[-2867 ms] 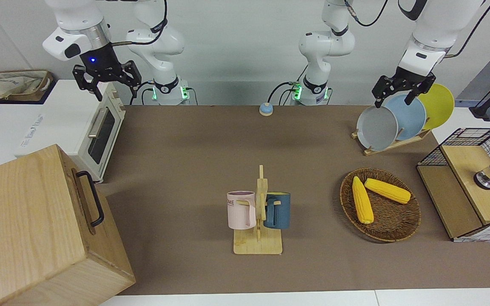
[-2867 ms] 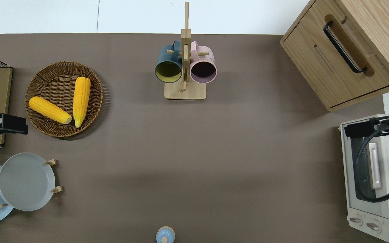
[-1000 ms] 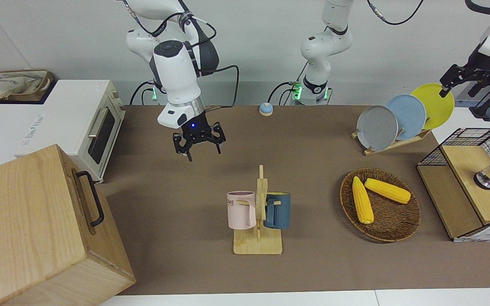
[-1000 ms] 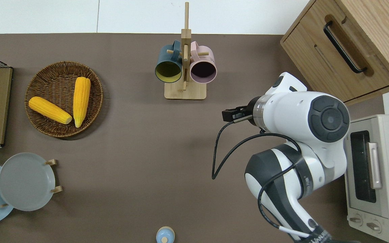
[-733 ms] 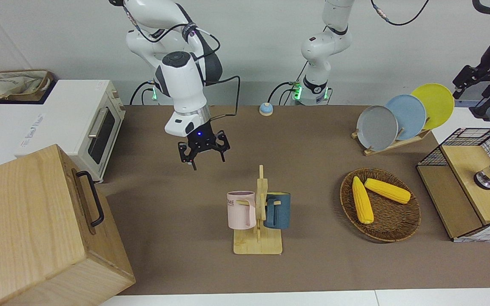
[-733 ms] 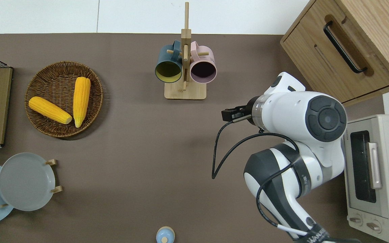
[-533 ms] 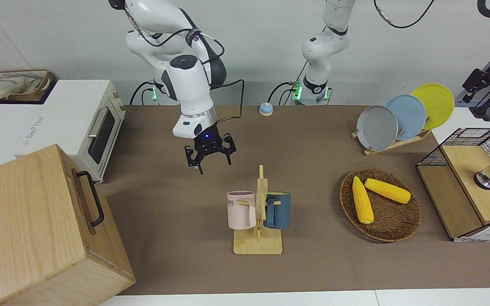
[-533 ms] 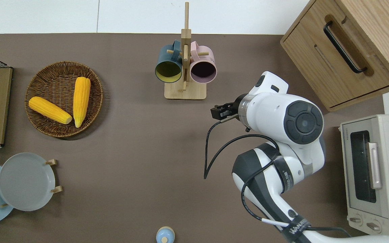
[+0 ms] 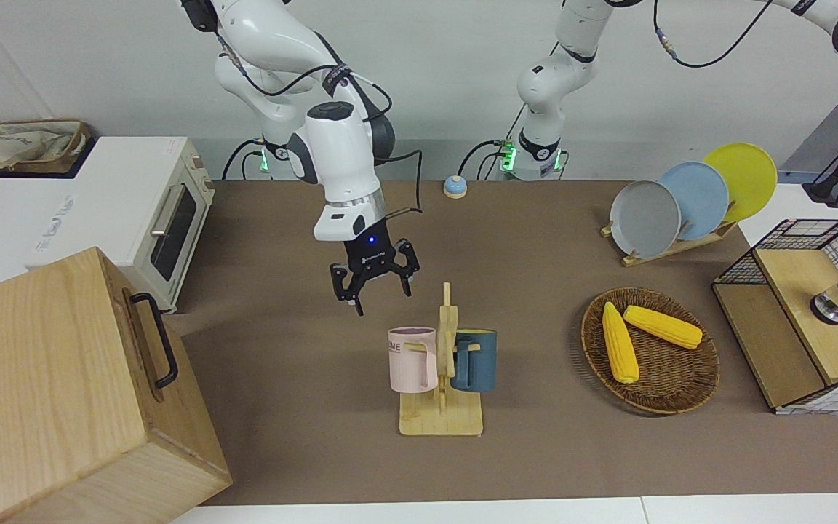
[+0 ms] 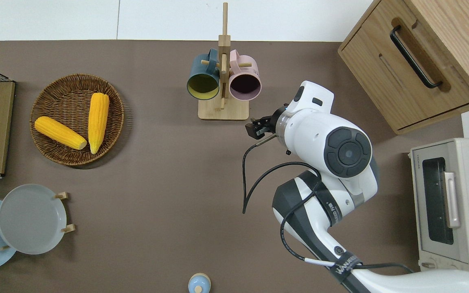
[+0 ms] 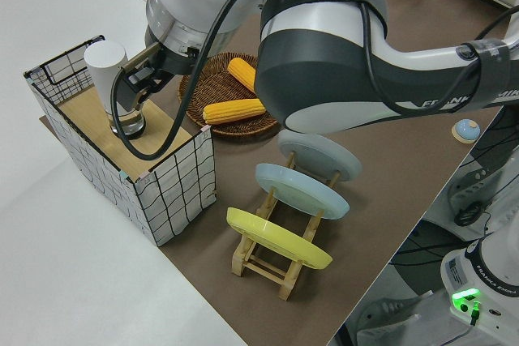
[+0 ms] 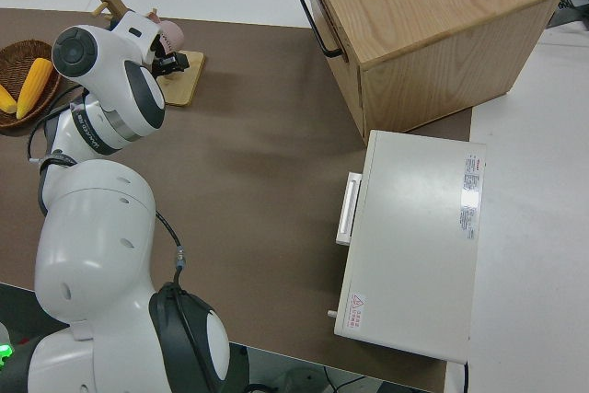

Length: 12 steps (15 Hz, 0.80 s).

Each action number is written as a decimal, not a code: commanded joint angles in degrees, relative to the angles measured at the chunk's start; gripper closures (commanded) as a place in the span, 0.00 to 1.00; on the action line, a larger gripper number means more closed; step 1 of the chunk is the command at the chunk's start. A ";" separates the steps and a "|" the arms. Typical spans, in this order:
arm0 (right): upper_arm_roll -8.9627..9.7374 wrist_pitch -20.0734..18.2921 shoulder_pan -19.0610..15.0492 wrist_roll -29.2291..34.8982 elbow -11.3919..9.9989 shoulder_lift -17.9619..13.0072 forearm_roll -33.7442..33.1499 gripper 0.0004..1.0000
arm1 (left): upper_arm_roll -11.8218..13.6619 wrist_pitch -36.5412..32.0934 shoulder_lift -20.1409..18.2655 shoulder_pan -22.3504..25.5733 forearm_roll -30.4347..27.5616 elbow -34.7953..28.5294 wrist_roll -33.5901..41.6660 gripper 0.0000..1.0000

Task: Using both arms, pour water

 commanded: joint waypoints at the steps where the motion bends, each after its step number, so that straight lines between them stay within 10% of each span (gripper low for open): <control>1: 0.13 0.28 0.65 1.05 5.94 4.30 -2.81 0.02 | -0.47 6.82 1.78 0.83 -6.59 -1.25 4.22 0.00; 12: -0.57 0.02 1.70 0.87 15.08 11.86 -6.49 0.22 | -2.76 23.71 3.89 -0.58 -18.71 -8.99 13.78 0.00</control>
